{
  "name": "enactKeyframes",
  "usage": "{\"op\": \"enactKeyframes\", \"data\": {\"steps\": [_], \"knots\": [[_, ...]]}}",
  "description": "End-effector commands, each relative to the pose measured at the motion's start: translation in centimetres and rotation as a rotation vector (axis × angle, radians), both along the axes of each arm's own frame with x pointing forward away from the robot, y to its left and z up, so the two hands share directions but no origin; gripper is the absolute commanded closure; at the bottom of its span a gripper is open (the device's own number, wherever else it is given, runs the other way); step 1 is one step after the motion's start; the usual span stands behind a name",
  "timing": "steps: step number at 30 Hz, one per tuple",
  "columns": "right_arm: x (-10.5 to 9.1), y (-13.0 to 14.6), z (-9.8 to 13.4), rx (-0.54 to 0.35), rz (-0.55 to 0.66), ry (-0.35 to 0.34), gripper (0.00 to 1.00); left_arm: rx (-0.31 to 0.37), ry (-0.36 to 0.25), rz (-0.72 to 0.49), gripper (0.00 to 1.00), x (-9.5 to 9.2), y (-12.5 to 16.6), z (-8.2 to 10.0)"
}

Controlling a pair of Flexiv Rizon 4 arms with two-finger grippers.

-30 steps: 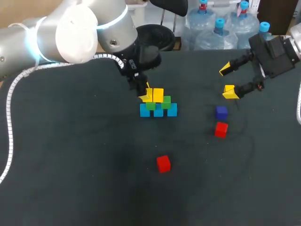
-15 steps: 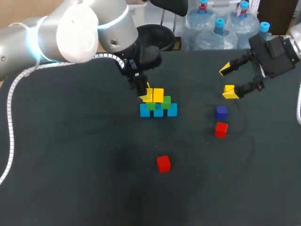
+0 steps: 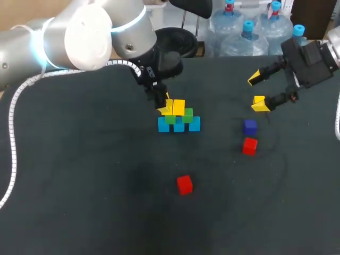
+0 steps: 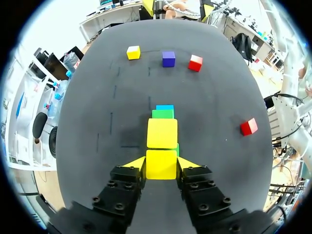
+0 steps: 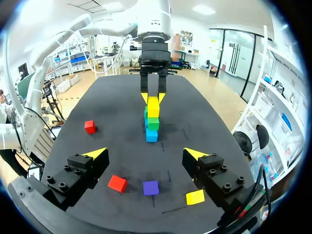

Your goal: Place the blue cubes, place green cubes on the blue cubes, place the yellow cubes on the green cubes, then place the red cubes on the yellow cubes, and place purple cube on the red cubes.

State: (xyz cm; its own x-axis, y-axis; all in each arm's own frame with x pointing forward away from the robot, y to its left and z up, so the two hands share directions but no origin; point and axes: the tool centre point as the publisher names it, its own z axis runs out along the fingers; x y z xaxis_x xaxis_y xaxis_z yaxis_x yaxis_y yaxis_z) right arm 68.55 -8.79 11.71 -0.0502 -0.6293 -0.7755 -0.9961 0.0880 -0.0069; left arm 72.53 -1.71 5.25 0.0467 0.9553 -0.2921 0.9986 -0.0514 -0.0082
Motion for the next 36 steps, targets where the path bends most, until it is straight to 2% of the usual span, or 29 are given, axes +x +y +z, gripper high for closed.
{"op": "enactKeyframes", "data": {"steps": [1,4,11,12,14,15,21,27,36], "knots": [[0.0,0.0,-0.1,0.002,0.0,-0.001,0.0,0.006,0.006,0.0,0.6,0.3,-0.1,0.0],[0.0,0.0,-0.1,0.002,0.0,-0.001,0.0,0.007,0.007,0.001,0.53,0.3,-0.1,0.0],[0.0,0.0,-0.1,0.002,0.0,-0.001,0.0,0.008,0.007,0.002,0.49,0.4,0.0,0.0],[0.0,0.0,-0.1,0.002,0.0,-0.001,0.0,0.007,0.007,0.002,0.4,0.4,0.0,0.1],[0.0,0.0,-0.1,0.002,0.0,-0.001,0.0,0.006,0.007,0.0,0.11,0.4,-0.1,0.2],[0.0,0.0,-0.1,0.002,0.0,-0.001,0.0,0.005,0.006,-0.001,0.0,0.4,-0.1,0.3],[0.0,0.0,-0.1,0.002,0.0,-0.001,0.0,-0.029,-0.029,-0.017,0.0,0.5,0.2,2.1],[0.0,0.0,-0.1,0.002,0.0,-0.001,0.0,-0.066,-0.084,0.002,0.0,0.2,1.8,4.9],[0.0,0.0,-0.1,0.002,0.0,-0.001,0.0,-0.178,-0.222,0.038,0.0,-0.8,5.7,10.0]]}}
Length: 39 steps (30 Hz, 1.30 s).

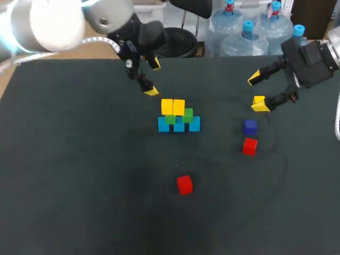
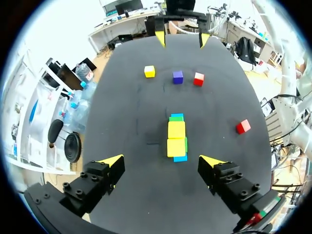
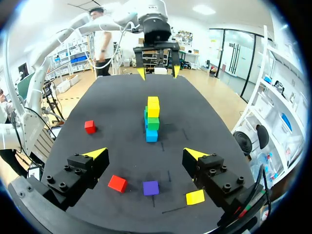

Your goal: Place the blue cubes, place green cubes on the blue cubes, place the yellow cubes on the green cubes, then place the red cubes on the yellow cubes, and place purple cube on the red cubes.

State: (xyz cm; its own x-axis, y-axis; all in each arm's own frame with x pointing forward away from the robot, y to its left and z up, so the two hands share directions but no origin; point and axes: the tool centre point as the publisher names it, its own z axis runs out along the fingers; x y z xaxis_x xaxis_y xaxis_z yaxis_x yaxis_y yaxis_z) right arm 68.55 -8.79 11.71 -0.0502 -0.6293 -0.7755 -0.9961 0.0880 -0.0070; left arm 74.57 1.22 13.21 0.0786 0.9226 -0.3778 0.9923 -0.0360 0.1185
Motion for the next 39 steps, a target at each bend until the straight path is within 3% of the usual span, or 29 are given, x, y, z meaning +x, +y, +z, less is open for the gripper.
{"op": "enactKeyframes", "data": {"steps": [1,7,14,19,27,30,39], "knots": [[0.0,0.0,-0.1,0.002,0.001,-0.001,0.0,-0.091,-0.114,0.032,0.0,-3.0,3.3,2.5],[0.0,0.0,-0.1,0.002,0.001,-0.001,0.0,-0.167,-0.18,0.062,0.0,-4.5,6.2,4.4],[0.0,0.0,-0.1,0.002,0.001,-0.001,0.0,-0.195,-0.201,0.118,0.0,-6.1,9.6,4.2],[0.0,0.0,-0.1,0.002,0.001,-0.001,0.0,-0.253,-0.214,0.146,0.0,-7.4,11.5,4.1],[0.0,0.0,-0.1,0.002,0.001,-0.001,0.0,-0.28,-0.248,0.155,0.0,-8.2,12.3,4.5],[0.0,0.0,-0.1,0.002,0.001,-0.001,0.0,-0.314,-0.287,0.156,0.0,-8.5,12.5,4.9],[0.0,0.0,-0.1,0.002,0.001,-0.001,0.0,-0.31,-0.288,0.163,0.0,-8.6,12.6,4.9]]}}
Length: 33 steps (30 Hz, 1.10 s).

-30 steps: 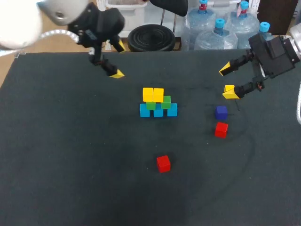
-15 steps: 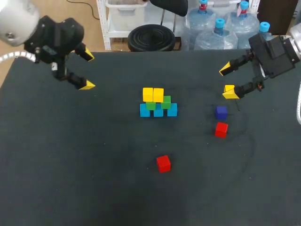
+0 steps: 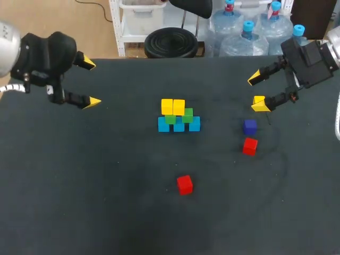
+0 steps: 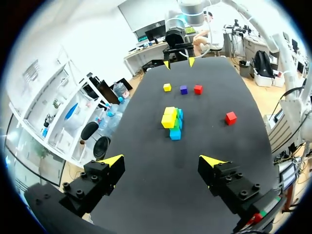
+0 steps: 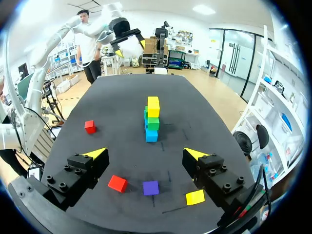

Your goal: Place the blue cubes, place green cubes on the blue cubes, place the yellow cubes on the green cubes, then place the red cubes on the yellow cubes, and place purple cube on the red cubes.

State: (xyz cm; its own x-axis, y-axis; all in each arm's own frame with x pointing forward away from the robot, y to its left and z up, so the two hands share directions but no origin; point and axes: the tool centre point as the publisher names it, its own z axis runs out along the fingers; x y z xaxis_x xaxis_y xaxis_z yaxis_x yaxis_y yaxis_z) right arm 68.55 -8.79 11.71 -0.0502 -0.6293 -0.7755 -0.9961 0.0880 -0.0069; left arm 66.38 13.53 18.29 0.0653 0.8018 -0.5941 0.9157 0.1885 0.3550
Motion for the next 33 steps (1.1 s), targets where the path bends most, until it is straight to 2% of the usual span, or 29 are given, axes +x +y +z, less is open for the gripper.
{"op": "enactKeyframes", "data": {"steps": [1,8,12,19,23,28,33], "knots": [[0.0,0.0,-0.1,0.002,0.001,-0.001,0.0,-0.038,-0.026,-0.004,0.0,-0.4,0.3,-0.2],[0.2,-0.2,-0.2,-0.006,0.002,-0.008,0.0,-0.038,-0.026,-0.004,0.0,-0.4,0.3,-0.2],[0.6,-1.3,-0.9,-0.045,0.027,-0.064,0.0,-0.038,-0.026,-0.004,0.0,-0.4,0.3,-0.2],[0.9,-3.6,-1.8,-0.076,0.03,-0.085,0.0,-0.038,-0.026,-0.004,0.0,-0.4,0.3,-0.2],[1.1,-5.2,-2.4,-0.066,0.043,-0.102,0.0,-0.038,-0.026,-0.004,0.0,-0.4,0.3,-0.2],[2.4,-7.1,-3.0,-0.068,0.102,-0.118,0.0,-0.038,-0.026,-0.004,0.0,-0.4,0.3,-0.2],[4.5,-8.4,-4.3,-0.093,0.09,-0.121,0.0,-0.038,-0.026,-0.004,0.0,-0.4,0.3,-0.2]]}}
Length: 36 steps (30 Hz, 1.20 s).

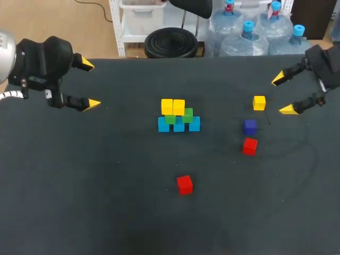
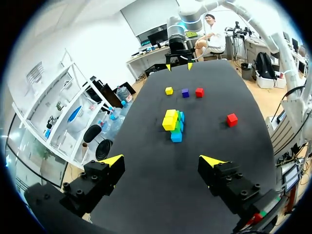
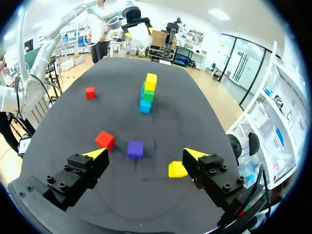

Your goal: Place the blue cubes, place green cubes on the blue cubes, place the yellow cubes on the green cubes, then place the red cubes on the yellow cubes, and place purple cube on the red cubes.

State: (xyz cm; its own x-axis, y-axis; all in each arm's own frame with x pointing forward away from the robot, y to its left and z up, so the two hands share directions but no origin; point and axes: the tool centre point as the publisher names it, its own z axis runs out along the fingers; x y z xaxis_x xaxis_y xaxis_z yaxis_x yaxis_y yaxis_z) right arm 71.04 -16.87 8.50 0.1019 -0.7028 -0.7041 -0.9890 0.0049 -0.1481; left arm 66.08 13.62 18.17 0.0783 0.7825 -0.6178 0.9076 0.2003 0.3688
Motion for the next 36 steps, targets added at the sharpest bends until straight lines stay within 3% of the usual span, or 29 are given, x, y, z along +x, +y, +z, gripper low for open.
{"op": "enactKeyframes", "data": {"steps": [1,6,16,21,36], "knots": [[2.4,-0.4,-1.2,0.01,0.01,0.018,0.0,-0.006,-0.004,-0.004,0.0,-0.1,0.2,-0.1],[4.4,-0.3,-2.7,0.03,-0.004,0.018,0.0,-0.006,-0.004,-0.004,0.0,-0.1,0.2,-0.1],[6.5,-0.4,-5.2,0.043,-0.083,-0.03,0.0,-0.006,-0.004,-0.004,0.0,-0.1,0.2,-0.1],[7.0,-0.2,-6.0,0.063,-0.144,-0.05,0.0,-0.006,-0.004,-0.004,0.0,-0.1,0.2,-0.1],[7.3,0.2,-8.1,0.109,-0.17,0.005,0.0,-0.006,-0.004,-0.004,0.0,-0.1,0.2,-0.1]]}}
